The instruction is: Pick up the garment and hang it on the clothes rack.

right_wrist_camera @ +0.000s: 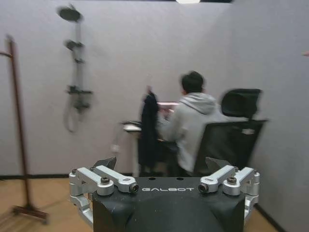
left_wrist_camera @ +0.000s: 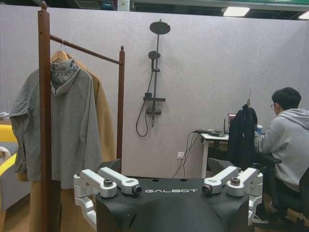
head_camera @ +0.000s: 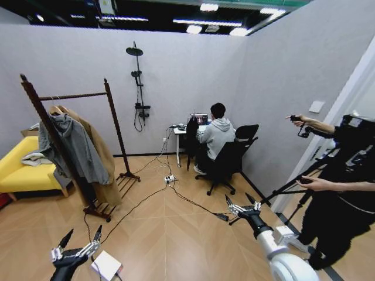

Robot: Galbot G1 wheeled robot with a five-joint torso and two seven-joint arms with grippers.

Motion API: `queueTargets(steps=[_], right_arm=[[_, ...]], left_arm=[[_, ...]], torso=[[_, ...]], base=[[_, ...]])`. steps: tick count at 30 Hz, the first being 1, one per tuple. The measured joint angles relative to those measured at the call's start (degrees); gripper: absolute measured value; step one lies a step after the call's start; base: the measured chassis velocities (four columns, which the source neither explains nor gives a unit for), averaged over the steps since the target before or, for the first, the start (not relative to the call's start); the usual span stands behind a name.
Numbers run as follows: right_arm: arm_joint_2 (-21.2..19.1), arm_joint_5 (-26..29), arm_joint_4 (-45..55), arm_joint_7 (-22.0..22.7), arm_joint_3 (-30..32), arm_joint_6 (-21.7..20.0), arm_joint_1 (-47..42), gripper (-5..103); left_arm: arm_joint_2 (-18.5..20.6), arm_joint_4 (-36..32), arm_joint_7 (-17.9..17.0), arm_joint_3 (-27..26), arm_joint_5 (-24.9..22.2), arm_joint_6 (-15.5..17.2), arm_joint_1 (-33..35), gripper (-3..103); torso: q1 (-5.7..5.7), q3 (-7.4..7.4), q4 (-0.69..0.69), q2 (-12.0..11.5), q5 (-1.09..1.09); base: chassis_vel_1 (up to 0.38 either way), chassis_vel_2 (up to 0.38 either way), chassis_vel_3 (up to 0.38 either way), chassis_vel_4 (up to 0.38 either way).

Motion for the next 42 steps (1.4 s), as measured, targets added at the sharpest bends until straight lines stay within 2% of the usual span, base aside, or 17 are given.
queueTargets(steps=[2, 4, 5, 12, 15, 20, 28, 31, 37, 42], right_arm=[[1.86, -3.51, -5.57, 1.01, 3.87, -0.77, 1.47, 100], [2.39, -3.85, -7.18, 1.33, 5.22, -1.05, 1.85, 100], [2.47, -2.23, -7.84, 1.41, 6.45, -1.22, 2.03, 100], [2.07, -0.44, -6.82, 1.31, 7.01, -1.87, 1.93, 100], [1.7, 0.29, -6.03, 0.99, 6.49, -2.05, 1.98, 100], [-1.26, 2.37, -2.91, -2.9, 3.92, -2.23, 3.66, 100], [-3.87, 1.41, 0.23, -7.19, -0.27, -1.27, 4.75, 100], [-3.71, 0.62, 0.13, -8.04, -1.94, -0.47, 5.41, 100], [-2.11, 0.03, -0.4, -7.83, -2.77, -0.25, 5.87, 100], [-1.63, 0.41, 0.37, -4.69, -2.36, -1.67, 5.21, 100]], left_arm=[[0.0, 0.0, 0.0, 0.0, 0.0, 0.0, 0.0, 100], [0.0, 0.0, 0.0, 0.0, 0.0, 0.0, 0.0, 100], [0.0, 0.0, 0.0, 0.0, 0.0, 0.0, 0.0, 100], [0.0, 0.0, 0.01, 0.0, 0.0, 0.0, 0.0, 100], [0.0, 0.0, 0.0, 0.0, 0.0, 0.0, 0.0, 100], [0.0, 0.0, 0.0, 0.0, 0.0, 0.0, 0.0, 100], [0.0, 0.0, 0.0, 0.0, 0.0, 0.0, 0.0, 100], [0.0, 0.0, 0.0, 0.0, 0.0, 0.0, 0.0, 100], [0.0, 0.0, 0.0, 0.0, 0.0, 0.0, 0.0, 100], [0.0, 0.0, 0.0, 0.0, 0.0, 0.0, 0.0, 100]], torso=[[0.0, 0.0, 0.0, -0.01, 0.01], [0.0, 0.0, -0.02, -0.01, 0.04], [0.01, 0.0, -0.02, -0.01, 0.01], [0.0, 0.0, 0.0, 0.0, -0.01], [0.0, 0.0, -0.01, 0.0, 0.01], [0.0, 0.0, 0.0, 0.0, -0.01], [0.0, 0.0, 0.0, 0.0, 0.0], [0.0, 0.0, 0.0, 0.0, -0.01], [0.0, 0.0, 0.0, -0.01, 0.0], [0.0, 0.0, -0.01, 0.0, 0.0]], base=[[0.0, 0.0, 0.0, 0.0], [0.0, 0.0, 0.0, 0.0], [0.0, 0.0, 0.0, 0.0], [0.0, 0.0, 0.0, 0.0], [0.0, 0.0, 0.0, 0.0], [0.0, 0.0, 0.0, 0.0], [0.0, 0.0, 0.0, 0.0], [0.0, 0.0, 0.0, 0.0], [0.0, 0.0, 0.0, 0.0], [0.0, 0.0, 0.0, 0.0]])
